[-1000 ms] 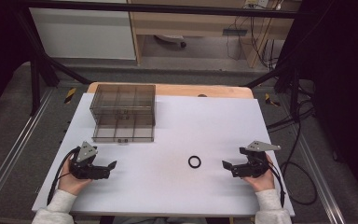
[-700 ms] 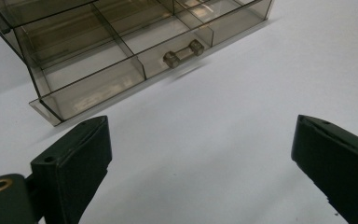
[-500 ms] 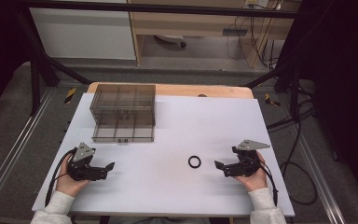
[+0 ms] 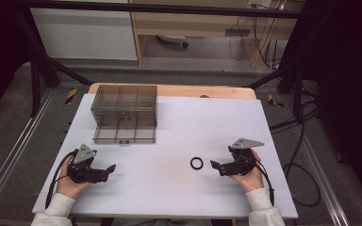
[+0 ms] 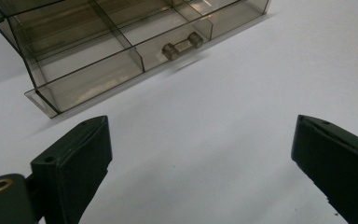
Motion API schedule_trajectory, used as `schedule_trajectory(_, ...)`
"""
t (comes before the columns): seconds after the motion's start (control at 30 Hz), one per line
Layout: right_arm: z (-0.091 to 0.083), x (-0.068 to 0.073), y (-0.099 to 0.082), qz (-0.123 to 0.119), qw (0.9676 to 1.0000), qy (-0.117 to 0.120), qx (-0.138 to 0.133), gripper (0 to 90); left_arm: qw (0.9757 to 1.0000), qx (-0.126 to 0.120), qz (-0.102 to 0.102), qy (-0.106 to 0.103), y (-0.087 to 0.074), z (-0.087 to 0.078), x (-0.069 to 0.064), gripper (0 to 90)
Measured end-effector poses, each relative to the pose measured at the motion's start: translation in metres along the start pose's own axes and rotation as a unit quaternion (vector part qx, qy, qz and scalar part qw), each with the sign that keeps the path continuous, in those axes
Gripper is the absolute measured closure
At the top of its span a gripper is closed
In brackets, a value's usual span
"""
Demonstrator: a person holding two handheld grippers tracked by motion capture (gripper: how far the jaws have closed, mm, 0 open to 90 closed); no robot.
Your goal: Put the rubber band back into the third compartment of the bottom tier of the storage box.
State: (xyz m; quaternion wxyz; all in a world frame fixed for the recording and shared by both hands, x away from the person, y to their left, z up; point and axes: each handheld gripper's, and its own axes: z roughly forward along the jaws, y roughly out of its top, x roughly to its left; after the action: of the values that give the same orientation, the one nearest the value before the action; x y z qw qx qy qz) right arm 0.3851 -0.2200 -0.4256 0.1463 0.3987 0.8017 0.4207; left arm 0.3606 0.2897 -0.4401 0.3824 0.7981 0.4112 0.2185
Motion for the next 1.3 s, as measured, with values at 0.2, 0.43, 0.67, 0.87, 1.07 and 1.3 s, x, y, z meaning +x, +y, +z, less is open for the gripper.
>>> schedule_trajectory(0.2,0.005,0.004,0.006,-0.003,1.0,-0.001,0.003,3.4,1.0,0.0,-0.002,-0.003,-0.001,0.0,0.0,5.0)
schedule_trajectory(0.43,0.012,0.009,0.015,-0.011,0.9999,-0.002,0.011,4.3,1.0,0.004,-0.004,-0.006,-0.002,0.001,0.001,4.8)
schedule_trajectory(0.67,0.02,0.013,0.023,-0.016,0.9997,-0.004,0.018,5.8,1.0,0.002,-0.003,-0.004,-0.001,0.0,0.001,4.8)
schedule_trajectory(0.87,0.029,0.015,0.027,-0.015,0.9994,-0.01,0.031,7.7,1.0,0.002,-0.006,-0.006,-0.001,0.0,0.0,4.8)
schedule_trajectory(1.07,0.039,0.017,0.029,-0.022,0.9987,-0.008,0.044,11.1,1.0,0.004,-0.006,-0.005,-0.001,0.0,0.0,4.6)
schedule_trajectory(1.3,0.05,0.021,0.031,-0.018,0.9983,-0.003,0.056,18.1,0.9999,0.005,-0.007,-0.007,-0.001,0.0,-0.001,4.6)
